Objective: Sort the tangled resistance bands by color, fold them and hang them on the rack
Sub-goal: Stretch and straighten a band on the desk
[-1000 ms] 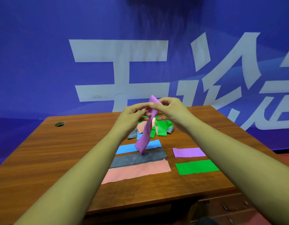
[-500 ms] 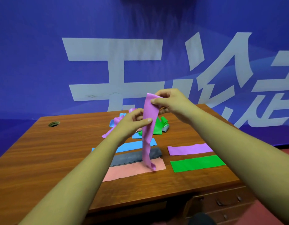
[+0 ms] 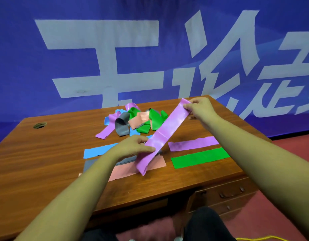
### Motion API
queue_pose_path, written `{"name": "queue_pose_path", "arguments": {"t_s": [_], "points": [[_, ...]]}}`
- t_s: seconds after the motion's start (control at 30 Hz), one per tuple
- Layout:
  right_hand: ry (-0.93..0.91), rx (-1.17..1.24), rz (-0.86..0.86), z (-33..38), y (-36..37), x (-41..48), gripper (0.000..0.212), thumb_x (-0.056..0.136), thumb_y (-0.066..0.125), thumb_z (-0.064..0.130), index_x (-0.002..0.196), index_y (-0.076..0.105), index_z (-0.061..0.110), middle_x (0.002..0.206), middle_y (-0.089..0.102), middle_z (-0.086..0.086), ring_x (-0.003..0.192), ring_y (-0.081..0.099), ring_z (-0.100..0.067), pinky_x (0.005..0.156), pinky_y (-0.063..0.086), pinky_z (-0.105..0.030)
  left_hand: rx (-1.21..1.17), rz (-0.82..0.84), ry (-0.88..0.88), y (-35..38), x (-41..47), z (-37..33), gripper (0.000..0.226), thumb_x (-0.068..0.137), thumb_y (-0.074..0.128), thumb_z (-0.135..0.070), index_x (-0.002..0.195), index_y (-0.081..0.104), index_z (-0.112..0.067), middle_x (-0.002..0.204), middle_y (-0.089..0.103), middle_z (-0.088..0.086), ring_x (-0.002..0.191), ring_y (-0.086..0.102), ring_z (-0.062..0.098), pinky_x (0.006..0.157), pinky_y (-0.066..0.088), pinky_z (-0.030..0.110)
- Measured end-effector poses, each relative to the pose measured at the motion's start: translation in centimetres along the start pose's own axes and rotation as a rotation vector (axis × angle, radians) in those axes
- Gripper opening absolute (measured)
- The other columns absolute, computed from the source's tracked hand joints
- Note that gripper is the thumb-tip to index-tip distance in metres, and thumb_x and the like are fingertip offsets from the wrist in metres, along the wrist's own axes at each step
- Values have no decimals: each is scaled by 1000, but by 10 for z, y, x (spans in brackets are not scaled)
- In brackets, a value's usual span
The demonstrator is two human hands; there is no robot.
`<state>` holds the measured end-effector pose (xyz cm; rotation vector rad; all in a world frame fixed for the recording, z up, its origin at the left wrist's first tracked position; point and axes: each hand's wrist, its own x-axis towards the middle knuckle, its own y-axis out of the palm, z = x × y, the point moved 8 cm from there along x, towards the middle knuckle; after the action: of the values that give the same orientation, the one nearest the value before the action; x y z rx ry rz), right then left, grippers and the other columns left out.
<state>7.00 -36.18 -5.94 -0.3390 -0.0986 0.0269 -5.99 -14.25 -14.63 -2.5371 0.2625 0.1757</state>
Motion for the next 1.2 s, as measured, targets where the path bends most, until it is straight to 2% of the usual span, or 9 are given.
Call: {"name": "queue_pose_path", "arguments": {"t_s": [0.07,0.17,0.27,0.33,0.47,0.57,0.77,0.97,1.2], "points": [[28,-5,-56,-19,-13,6,15,90,58,4,75,63,6,72,59,-13,47,52,-20,46,46,-29,131,31,-13,8,5,3,23,84,71,-35,74,66,-15,69,60,0,61,52,11,61,40,28],[46,-68,-117,-44,-37,16,24,89,58,3,67,57,12,69,58,-11,47,53,-21,47,47,-30,57,49,-42,18,11,8,25,88,70,-23,66,59,-16,57,56,-5,51,50,8,53,39,20],[74,-80,-158,-70,-61,23,15,87,61,2,74,60,10,70,58,-9,52,56,-23,58,53,-39,-178,-15,-91,20,24,14,12,89,69,-16,88,65,-5,72,67,5,61,63,15,64,52,23],[115,-66,-176,-90,-75,25,8,86,64,1,84,60,8,74,60,-6,56,59,-23,62,54,-41,-224,-114,-131,18,37,20,18,87,70,-17,95,66,-1,79,66,8,65,63,15,69,54,28],[174,-67,-204,-128,-100,27,15,84,68,0,75,59,9,79,63,-13,63,62,-24,60,58,-37,-123,-289,-152,18,63,22,31,78,80,-30,94,67,-6,80,68,4,71,60,16,69,51,34],[222,-84,-217,-152,-115,30,16,83,70,3,73,60,9,85,65,-18,72,63,-26,67,58,-42,-88,-379,-115,24,78,13,31,80,79,-32,94,66,-8,85,65,-1,77,57,14,63,44,28],[226,-231,-261,-183,-136,41,20,75,76,12,68,58,17,84,68,-9,77,62,-23,77,54,-43,54,-312,-147,52,112,9,11,93,64,-25,99,67,-17,94,67,5,86,63,23,73,51,34],[147,-466,-197,-193,-134,51,11,81,74,17,86,66,13,85,64,-5,82,58,-22,71,43,-31,263,-352,-111,66,126,2,19,85,71,-21,99,60,-16,74,57,-3,71,54,14,54,36,25],[126,-505,-218,-209,-132,58,18,86,71,20,100,66,10,96,66,-7,86,58,-20,70,41,-29,334,-448,-19,71,129,-3,10,92,63,-20,98,56,-16,80,55,-2,76,52,15,57,35,26]]}}
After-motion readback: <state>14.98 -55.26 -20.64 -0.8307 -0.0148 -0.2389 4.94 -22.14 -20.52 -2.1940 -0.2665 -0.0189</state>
